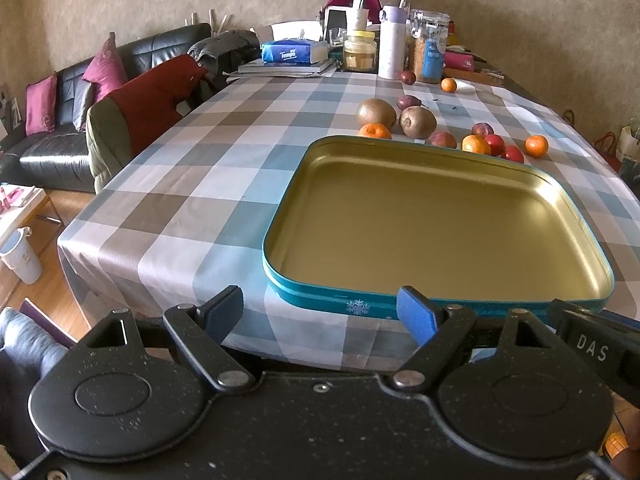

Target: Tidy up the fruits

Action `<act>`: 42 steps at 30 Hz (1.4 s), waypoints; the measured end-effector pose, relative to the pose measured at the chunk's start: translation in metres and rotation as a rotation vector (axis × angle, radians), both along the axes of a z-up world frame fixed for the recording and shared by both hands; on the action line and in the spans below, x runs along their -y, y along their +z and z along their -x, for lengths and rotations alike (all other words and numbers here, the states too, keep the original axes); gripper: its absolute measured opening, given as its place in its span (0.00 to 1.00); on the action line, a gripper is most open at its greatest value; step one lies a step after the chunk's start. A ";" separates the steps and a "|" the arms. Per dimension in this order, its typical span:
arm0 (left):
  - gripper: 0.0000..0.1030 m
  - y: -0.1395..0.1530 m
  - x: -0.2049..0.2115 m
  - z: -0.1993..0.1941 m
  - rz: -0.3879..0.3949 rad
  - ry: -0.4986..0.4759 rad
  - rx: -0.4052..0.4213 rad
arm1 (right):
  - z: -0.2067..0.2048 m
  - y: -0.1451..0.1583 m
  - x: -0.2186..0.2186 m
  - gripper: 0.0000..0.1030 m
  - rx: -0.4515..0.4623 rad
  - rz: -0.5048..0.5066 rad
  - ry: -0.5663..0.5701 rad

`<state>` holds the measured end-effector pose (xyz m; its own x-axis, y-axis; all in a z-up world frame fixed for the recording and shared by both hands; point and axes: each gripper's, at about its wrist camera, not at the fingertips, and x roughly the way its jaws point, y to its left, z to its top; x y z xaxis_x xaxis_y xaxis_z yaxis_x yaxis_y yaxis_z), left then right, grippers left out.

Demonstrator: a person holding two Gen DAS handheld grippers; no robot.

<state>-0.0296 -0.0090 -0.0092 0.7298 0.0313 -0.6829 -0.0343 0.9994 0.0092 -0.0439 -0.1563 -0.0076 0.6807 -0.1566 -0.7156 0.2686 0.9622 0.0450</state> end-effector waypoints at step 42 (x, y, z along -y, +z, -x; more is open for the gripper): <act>0.82 -0.002 -0.001 0.001 0.002 -0.001 -0.010 | 0.000 -0.003 -0.001 0.48 -0.022 0.003 0.001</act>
<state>-0.0302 -0.0085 -0.0116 0.7232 0.0296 -0.6900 -0.0333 0.9994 0.0079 -0.0436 -0.1551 -0.0110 0.6651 -0.1577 -0.7299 0.2681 0.9627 0.0363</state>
